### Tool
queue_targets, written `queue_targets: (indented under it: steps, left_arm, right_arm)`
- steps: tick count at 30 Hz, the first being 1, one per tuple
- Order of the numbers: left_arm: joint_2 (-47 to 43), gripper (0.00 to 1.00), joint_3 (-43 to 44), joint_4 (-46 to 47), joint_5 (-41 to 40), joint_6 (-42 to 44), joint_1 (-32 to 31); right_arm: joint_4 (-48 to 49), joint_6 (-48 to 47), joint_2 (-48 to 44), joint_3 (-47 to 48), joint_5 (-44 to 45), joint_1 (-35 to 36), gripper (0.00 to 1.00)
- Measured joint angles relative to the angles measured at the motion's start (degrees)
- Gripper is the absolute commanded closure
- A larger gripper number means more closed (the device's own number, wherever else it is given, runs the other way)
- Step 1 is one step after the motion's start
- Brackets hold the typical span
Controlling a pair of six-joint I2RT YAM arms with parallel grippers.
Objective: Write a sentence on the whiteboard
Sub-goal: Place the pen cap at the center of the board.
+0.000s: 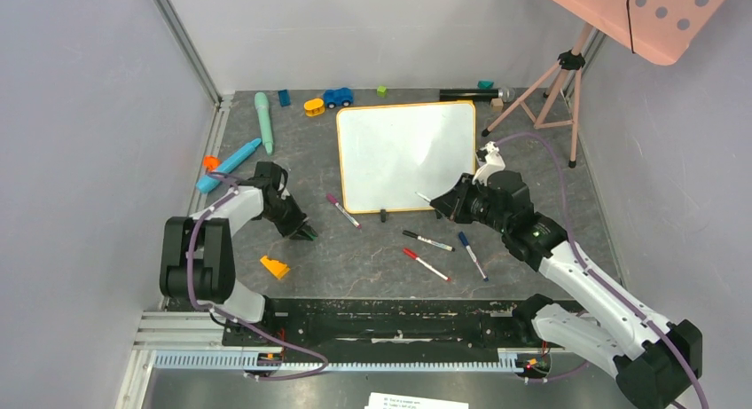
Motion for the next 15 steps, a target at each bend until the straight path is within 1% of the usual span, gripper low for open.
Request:
queue_targets:
  steps: [3, 5, 7, 8, 10, 12, 14, 15]
  left_arm:
    - [2.6, 0.74, 0.1, -0.3, 0.0, 0.7, 0.0]
    - [3.4, 0.69, 0.5, -0.8, 0.0, 1.3, 0.0]
    - [3.9, 0.58, 1.2, -1.0, -0.1, 1.8, 0.0]
    - [4.1, 0.54, 1.6, -1.0, -0.1, 2.0, 0.0]
    - [4.4, 0.37, 2.2, -1.1, -0.1, 2.1, 0.0]
    - [4.4, 0.29, 2.6, -1.2, -0.2, 2.3, 0.0]
    - [4.3, 0.2, 2.9, -1.6, -0.3, 2.6, 0.0]
    - [4.0, 0.13, 3.0, -1.8, -0.6, 2.7, 0.0]
  right_arm:
    - [-0.8, 0.0, -0.5, 0.0, 0.5, 0.0, 1.0]
    - [-1.1, 0.0, -1.0, 0.0, 0.9, 0.0, 1.0]
    - [-1.4, 0.0, -1.7, 0.0, 1.3, 0.0, 1.0]
    - [-1.6, 0.0, -2.0, 0.0, 1.5, 0.0, 1.0]
    - [-2.2, -0.1, -2.6, 0.0, 2.1, 0.0, 1.0]
    - [-3.5, -0.1, -3.0, 0.3, 2.7, 0.0, 1.0]
    - [-4.9, -0.1, -3.2, 0.9, 3.3, 0.0, 1.0]
    - [-5.6, -0.2, -3.3, 1.2, 3.6, 0.0, 1.0]
